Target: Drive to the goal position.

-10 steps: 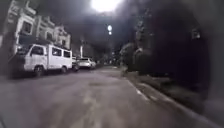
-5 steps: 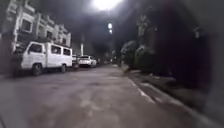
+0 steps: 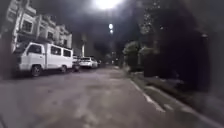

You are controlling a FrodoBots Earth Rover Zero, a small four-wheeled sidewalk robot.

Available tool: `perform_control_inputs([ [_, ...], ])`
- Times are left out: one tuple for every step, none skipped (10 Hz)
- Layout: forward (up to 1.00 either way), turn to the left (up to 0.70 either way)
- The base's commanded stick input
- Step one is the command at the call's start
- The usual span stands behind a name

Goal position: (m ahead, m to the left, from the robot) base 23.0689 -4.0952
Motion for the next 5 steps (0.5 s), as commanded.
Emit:
perform_control_inputs([
  [0.50,0.00],
  [0.50,0.00],
  [0.50,0.00],
  [0.50,0.00],
  [0.50,0.00],
])
